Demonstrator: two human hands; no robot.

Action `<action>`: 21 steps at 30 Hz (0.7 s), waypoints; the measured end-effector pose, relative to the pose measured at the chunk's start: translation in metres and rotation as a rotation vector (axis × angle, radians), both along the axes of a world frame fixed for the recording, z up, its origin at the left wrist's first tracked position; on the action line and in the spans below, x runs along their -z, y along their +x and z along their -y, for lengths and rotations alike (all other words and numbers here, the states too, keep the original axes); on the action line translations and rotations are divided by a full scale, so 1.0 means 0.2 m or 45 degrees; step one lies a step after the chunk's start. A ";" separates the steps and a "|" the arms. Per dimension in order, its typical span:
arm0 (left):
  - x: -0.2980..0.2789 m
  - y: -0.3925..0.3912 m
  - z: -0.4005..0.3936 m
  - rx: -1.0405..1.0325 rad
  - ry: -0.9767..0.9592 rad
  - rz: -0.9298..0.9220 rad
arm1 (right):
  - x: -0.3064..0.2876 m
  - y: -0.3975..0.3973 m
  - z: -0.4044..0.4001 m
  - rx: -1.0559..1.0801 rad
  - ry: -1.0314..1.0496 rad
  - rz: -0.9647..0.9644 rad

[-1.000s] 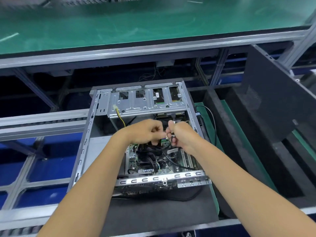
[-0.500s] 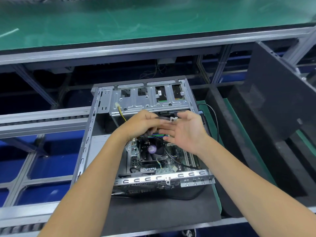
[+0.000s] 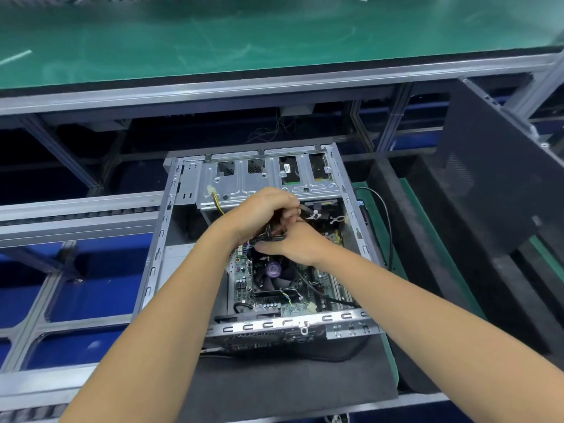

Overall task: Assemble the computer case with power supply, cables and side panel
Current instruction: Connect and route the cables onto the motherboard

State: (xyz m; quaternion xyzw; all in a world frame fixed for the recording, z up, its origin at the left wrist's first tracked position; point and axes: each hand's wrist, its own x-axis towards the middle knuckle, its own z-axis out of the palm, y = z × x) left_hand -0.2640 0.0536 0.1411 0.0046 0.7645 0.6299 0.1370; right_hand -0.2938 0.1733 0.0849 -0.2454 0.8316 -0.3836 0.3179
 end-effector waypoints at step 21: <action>0.09 0.08 0.27 -0.100 -0.902 0.103 | -0.02 -0.02 0.10 0.298 -0.448 -0.181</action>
